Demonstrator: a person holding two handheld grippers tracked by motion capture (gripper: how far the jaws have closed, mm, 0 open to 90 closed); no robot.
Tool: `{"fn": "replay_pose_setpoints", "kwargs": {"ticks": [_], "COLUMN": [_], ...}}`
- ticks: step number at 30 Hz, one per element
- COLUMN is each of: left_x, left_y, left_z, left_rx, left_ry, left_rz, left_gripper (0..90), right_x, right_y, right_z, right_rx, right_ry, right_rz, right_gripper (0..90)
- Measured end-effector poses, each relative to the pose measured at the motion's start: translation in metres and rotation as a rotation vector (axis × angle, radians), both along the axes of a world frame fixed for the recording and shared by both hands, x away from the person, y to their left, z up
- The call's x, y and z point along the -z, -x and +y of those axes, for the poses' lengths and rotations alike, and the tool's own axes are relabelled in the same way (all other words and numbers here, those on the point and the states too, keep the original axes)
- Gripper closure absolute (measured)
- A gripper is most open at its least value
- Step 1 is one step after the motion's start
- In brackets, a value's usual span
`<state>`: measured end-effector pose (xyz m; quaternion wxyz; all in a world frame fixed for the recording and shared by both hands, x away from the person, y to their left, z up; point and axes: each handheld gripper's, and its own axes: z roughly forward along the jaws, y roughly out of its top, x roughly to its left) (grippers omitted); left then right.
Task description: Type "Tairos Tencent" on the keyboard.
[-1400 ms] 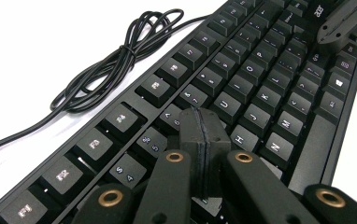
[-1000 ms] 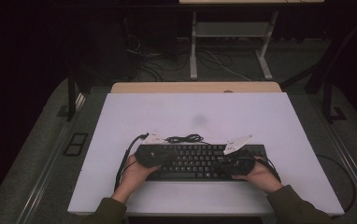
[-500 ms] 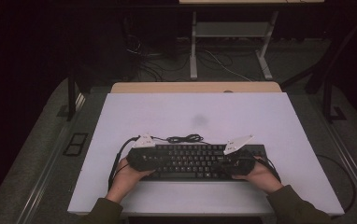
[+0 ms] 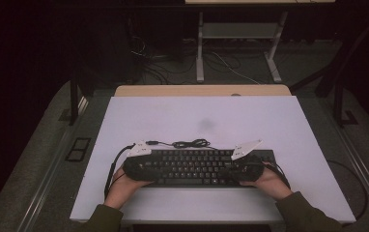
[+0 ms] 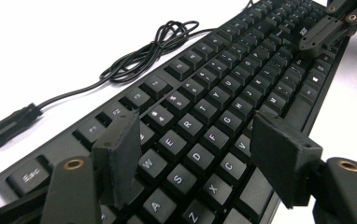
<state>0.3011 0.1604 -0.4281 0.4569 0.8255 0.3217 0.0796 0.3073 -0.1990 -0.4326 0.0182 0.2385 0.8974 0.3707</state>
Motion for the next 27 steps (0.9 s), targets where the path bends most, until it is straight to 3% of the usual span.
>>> {"fn": "replay_pose_setpoints", "kwargs": {"ticks": [3, 11, 17, 27], "left_x": [0.001, 0.003, 0.002, 0.001], "left_y": [0.003, 0.009, 0.010, 0.009], "left_z": [0.003, 0.009, 0.008, 0.010], "left_rx": [-0.005, -0.012, -0.017, -0.029], "left_ry": [0.007, 0.014, 0.010, -0.007], "left_rz": [0.001, -0.005, -0.013, -0.014], "left_gripper": [32.2, 30.5, 32.4, 46.4], "right_x": [0.000, -0.007, -0.007, -0.006], "right_y": [0.000, -0.003, -0.006, -0.013], "right_z": [0.000, -0.005, -0.004, 0.004], "right_rx": [0.000, 0.014, 0.032, 0.053], "right_ry": [0.000, -0.089, -0.132, -0.188], "right_rz": [0.000, 0.011, 0.014, 0.020], "right_gripper": [89.5, 89.2, 75.7, 53.7]}}
